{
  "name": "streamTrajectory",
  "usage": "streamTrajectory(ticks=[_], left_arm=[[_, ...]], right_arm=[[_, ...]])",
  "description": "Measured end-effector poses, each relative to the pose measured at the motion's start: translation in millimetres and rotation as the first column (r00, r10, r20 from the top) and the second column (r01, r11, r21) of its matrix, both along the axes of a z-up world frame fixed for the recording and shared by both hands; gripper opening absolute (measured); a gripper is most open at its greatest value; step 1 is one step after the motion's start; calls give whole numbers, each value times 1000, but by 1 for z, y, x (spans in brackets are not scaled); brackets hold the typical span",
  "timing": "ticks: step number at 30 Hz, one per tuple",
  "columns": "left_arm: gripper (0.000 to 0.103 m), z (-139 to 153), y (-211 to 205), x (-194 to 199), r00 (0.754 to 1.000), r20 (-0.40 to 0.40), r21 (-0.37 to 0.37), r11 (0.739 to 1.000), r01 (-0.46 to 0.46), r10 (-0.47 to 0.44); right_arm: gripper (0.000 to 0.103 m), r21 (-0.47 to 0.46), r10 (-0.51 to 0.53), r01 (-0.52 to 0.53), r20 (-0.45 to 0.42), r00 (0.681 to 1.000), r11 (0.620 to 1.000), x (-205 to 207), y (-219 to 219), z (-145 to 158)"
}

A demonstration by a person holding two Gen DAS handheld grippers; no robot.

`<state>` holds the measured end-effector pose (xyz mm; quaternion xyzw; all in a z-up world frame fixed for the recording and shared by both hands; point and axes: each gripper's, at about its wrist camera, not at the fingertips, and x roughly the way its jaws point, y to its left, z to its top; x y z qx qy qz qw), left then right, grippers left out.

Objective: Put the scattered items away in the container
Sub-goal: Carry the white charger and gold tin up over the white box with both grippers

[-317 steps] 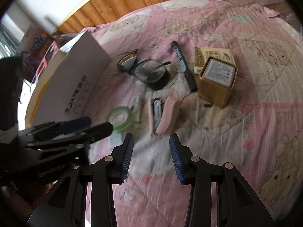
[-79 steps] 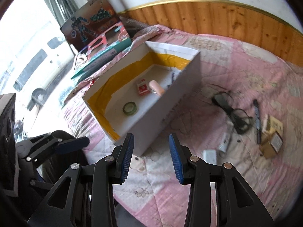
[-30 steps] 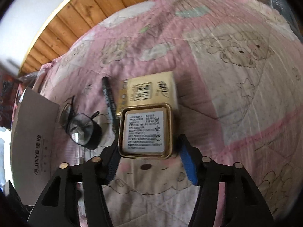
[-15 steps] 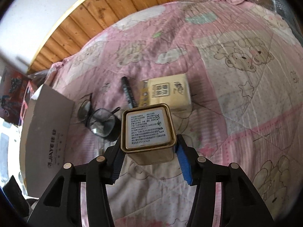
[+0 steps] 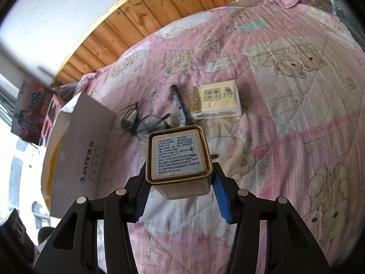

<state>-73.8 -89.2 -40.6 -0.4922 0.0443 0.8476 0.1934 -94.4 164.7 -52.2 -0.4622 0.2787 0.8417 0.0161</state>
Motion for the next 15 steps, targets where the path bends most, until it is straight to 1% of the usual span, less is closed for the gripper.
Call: streamTrajectory(ticks=[8, 15], left_arm=[[32, 14, -17, 25, 1000, -15, 1, 1000, -8, 8], [32, 30, -37, 36, 999, -37, 35, 999, -38, 39]], right_arm=[[54, 14, 78, -78, -7, 997, 997, 15, -33, 2], [54, 41, 148, -147, -12, 989, 988, 28, -62, 1]])
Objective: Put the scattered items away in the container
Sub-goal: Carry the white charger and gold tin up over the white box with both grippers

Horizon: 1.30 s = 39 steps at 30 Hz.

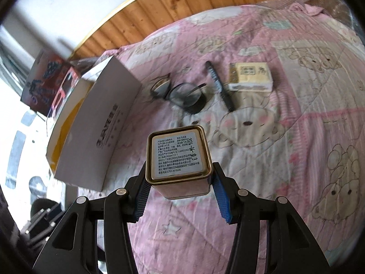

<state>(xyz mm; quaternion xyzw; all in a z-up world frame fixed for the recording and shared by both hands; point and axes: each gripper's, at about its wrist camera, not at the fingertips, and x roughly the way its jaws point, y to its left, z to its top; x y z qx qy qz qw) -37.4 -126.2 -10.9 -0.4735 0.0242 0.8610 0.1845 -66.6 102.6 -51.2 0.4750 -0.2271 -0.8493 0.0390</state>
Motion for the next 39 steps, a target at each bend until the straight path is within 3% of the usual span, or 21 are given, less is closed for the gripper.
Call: streamTrajectory(ticks=[16, 22, 30, 39], left_arm=[[32, 17, -44, 8, 999, 15, 115, 993, -36, 34], [32, 18, -67, 0, 998, 40, 167, 984, -58, 52], [32, 30, -106, -17, 994, 39, 237, 966, -105, 98], [32, 51, -143, -50, 989, 19, 296, 944, -149, 150]], right_arm=[[54, 44, 104, -103, -25, 994, 994, 43, -66, 9], [54, 100, 151, -146, -47, 987, 984, 50, -100, 20], [54, 112, 216, -208, -65, 974, 972, 39, -142, 38], [54, 145, 281, -262, -123, 952, 954, 17, -184, 82]])
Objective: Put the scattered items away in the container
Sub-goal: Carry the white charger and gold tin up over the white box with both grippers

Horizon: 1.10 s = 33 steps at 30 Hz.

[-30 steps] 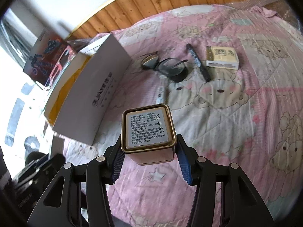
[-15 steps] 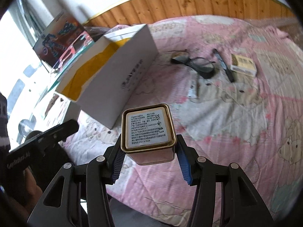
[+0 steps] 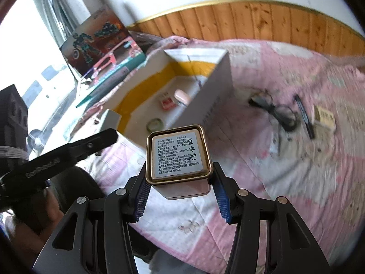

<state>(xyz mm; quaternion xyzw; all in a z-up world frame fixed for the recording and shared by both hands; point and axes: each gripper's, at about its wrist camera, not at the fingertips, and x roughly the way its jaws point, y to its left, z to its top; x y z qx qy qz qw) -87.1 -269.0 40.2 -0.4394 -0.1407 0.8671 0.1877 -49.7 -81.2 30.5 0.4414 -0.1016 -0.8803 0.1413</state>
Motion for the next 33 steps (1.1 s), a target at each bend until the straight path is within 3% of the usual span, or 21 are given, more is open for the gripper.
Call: streamTrajectory(ticks=[10, 20, 33], left_arm=[[32, 17, -21, -35, 1000, -22, 29, 999, -19, 20], [32, 16, -28, -73, 999, 3, -15, 999, -42, 42], [32, -9, -28, -115, 989, 130, -62, 996, -58, 65]], right_arm=[[54, 38, 65, -63, -48, 997, 997, -36, -36, 37], [54, 102, 121, -112, -82, 989, 988, -81, -62, 61], [54, 157, 198, -193, -20, 980, 969, -148, -90, 58]])
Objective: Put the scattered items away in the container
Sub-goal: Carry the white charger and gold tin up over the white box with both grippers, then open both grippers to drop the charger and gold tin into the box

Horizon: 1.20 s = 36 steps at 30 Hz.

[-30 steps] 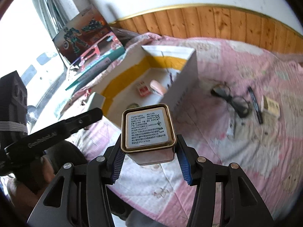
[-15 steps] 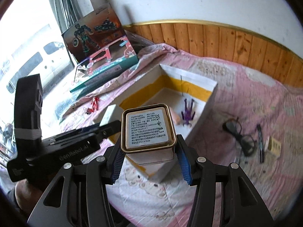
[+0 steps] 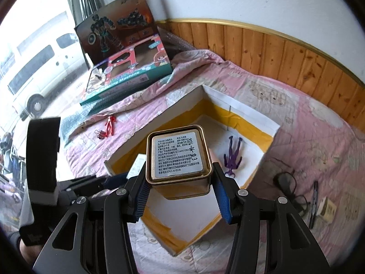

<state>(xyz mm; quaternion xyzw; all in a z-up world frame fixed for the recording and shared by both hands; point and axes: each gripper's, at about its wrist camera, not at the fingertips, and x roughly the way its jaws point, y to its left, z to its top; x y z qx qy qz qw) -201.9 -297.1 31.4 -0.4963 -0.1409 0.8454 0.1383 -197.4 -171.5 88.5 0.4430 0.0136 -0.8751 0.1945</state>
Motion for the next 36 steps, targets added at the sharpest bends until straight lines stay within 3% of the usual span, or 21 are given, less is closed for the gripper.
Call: streamTrajectory(ticks=[16, 25, 36], left_arm=[[32, -24, 25, -21, 994, 107, -12, 999, 33, -31], [32, -37, 38, -30, 985, 164, 34, 999, 39, -44], [32, -48, 38, -51, 975, 223, 44, 999, 1, -11]], right_arm=[[54, 5, 11, -12, 154, 988, 1000, -93, -11, -32], [54, 10, 1, -3, 231, 973, 1000, -136, -11, -58], [54, 52, 26, -41, 261, 965, 998, -167, -19, -78]])
